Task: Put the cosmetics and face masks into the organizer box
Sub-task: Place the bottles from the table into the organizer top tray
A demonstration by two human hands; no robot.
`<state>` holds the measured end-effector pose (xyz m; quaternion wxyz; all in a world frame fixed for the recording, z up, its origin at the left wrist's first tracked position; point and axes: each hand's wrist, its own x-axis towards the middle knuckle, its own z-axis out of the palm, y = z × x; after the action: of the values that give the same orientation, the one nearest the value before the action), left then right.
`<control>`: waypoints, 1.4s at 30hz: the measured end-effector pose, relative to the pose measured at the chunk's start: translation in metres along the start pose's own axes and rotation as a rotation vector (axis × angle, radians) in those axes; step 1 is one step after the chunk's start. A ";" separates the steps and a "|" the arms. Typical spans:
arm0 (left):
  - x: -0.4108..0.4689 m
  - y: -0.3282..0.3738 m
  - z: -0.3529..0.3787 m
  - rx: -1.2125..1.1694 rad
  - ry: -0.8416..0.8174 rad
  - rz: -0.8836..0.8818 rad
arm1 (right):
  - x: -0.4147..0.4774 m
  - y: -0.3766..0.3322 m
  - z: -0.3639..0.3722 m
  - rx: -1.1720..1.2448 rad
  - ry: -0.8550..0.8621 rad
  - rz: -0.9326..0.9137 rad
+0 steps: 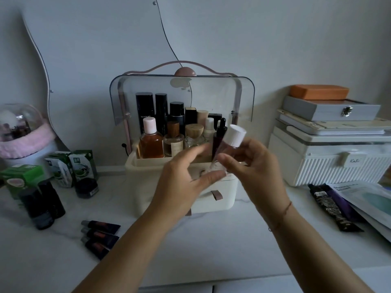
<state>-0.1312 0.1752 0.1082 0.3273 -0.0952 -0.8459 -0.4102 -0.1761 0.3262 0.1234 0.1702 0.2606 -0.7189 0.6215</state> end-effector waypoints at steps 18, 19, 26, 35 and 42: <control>0.065 -0.028 0.001 0.043 -0.098 -0.281 | 0.012 0.059 -0.003 -0.323 0.052 0.083; 0.066 -0.030 0.003 0.058 -0.103 -0.289 | 0.011 0.060 -0.003 -0.321 0.054 0.073; 0.071 -0.032 0.007 0.123 -0.149 -0.340 | 0.007 0.060 -0.003 -0.286 0.062 0.068; 0.068 -0.032 0.005 0.081 -0.120 -0.320 | 0.006 0.066 0.000 -0.301 0.070 0.042; 0.060 -0.038 -0.003 0.031 -0.044 -0.298 | 0.008 0.069 0.003 -0.312 0.099 0.055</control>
<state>-0.1917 0.1418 0.1236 0.2457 0.0277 -0.8637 -0.4393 -0.2224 0.3280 0.0721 0.2268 0.1800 -0.8044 0.5187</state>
